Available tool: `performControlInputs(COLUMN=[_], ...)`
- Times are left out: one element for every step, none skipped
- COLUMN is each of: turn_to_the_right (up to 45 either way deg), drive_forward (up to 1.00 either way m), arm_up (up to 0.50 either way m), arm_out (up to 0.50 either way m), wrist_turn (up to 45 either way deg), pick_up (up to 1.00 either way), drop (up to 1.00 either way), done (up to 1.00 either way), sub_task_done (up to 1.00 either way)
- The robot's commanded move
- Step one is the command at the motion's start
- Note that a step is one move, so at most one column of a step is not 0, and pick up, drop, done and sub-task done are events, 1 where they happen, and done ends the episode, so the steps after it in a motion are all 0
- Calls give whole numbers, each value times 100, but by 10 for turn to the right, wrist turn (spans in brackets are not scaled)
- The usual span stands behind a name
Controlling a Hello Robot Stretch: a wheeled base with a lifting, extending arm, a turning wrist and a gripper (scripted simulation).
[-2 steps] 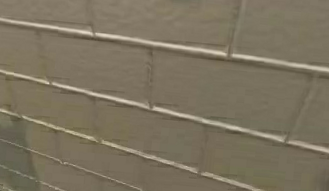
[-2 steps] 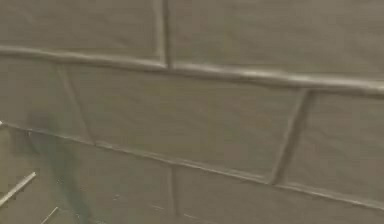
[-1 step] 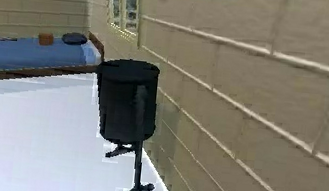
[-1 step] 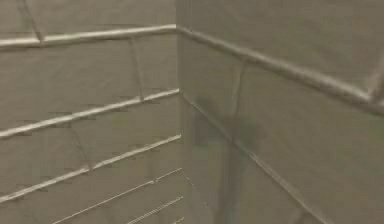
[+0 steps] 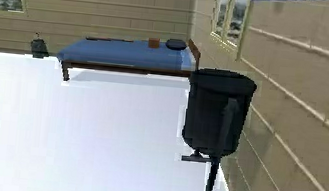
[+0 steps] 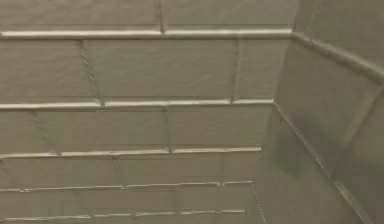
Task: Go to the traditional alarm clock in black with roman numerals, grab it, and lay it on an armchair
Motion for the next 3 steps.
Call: performControlInputs(turn_to_the_right=[0,-450,-30], drive_forward=[25,0,0], arm_up=[0,0,0], arm_out=[0,0,0], wrist_turn=[0,0,0], pick_up=[0,0,0], drop=[0,0,0], done=[0,0,0], sub_task_done=[0,0,0])
